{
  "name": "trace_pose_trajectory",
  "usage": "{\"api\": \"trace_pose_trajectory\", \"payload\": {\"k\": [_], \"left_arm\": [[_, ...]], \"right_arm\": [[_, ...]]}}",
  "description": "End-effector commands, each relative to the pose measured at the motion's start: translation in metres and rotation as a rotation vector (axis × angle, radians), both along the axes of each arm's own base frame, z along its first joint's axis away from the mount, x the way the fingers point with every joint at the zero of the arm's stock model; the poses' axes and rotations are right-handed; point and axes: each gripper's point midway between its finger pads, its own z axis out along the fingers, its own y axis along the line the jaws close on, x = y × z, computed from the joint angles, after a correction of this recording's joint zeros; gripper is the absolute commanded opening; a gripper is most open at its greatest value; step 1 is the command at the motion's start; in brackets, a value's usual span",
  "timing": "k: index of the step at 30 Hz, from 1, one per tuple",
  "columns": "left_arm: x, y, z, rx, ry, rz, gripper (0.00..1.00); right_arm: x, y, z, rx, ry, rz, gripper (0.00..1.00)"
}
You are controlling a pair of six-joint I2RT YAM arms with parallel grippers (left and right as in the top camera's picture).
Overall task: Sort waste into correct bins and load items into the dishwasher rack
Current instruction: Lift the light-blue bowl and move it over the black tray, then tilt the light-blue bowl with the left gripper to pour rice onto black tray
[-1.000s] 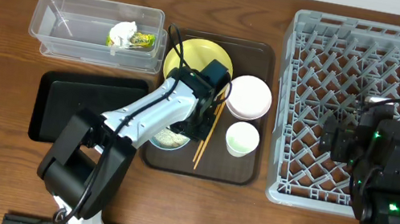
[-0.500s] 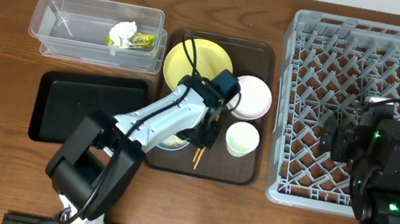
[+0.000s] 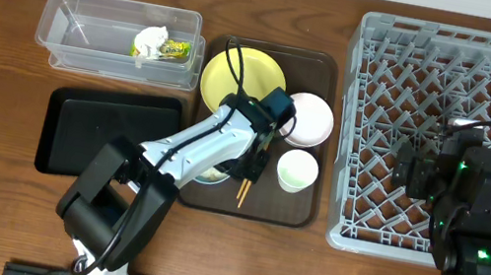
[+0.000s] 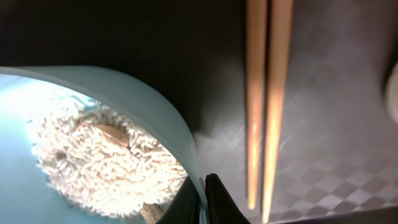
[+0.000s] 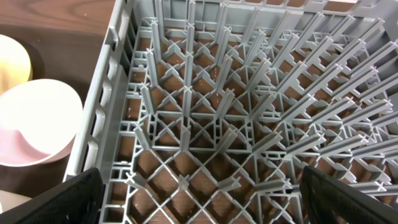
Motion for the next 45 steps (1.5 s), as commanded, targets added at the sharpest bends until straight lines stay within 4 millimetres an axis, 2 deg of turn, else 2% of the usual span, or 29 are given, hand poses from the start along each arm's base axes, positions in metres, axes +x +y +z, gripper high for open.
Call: {"api": "trace_pose_trajectory", "payload": {"k": [1,10,17,25,30,36,40,45], "left_arm": [[-0.002,0.003,0.016,0.011,0.000,-0.008,0.06],[0.001,0.007,0.069,-0.061,-0.101,-0.064,0.06],[0.019,0.036,0.107,-0.170,-0.181,0.037,0.06],[0.044,0.076,0.119,-0.478,-0.129,0.150,0.06],[0.057,0.102,0.129,-0.733,-0.128,0.242,0.06],[0.068,0.123,0.140,-1.037,-0.138,0.324,0.06],[0.076,0.139,0.141,-1.184,-0.120,0.423,0.06],[0.086,0.154,0.151,-1.379,-0.121,0.514,0.06]], "right_arm": [[0.003,0.004,0.010,0.011,-0.025,0.012,0.99],[0.003,0.004,0.010,0.010,-0.025,0.012,0.99],[0.003,0.004,0.010,0.011,-0.025,0.012,0.99],[0.002,0.004,0.010,0.010,-0.022,0.012,0.99],[0.002,0.004,0.010,0.010,-0.022,0.012,0.99],[0.002,0.004,0.010,0.010,-0.022,0.012,0.99],[0.002,0.004,0.010,0.010,-0.020,0.012,0.99],[0.002,0.004,0.010,0.010,-0.020,0.012,0.99]]}}
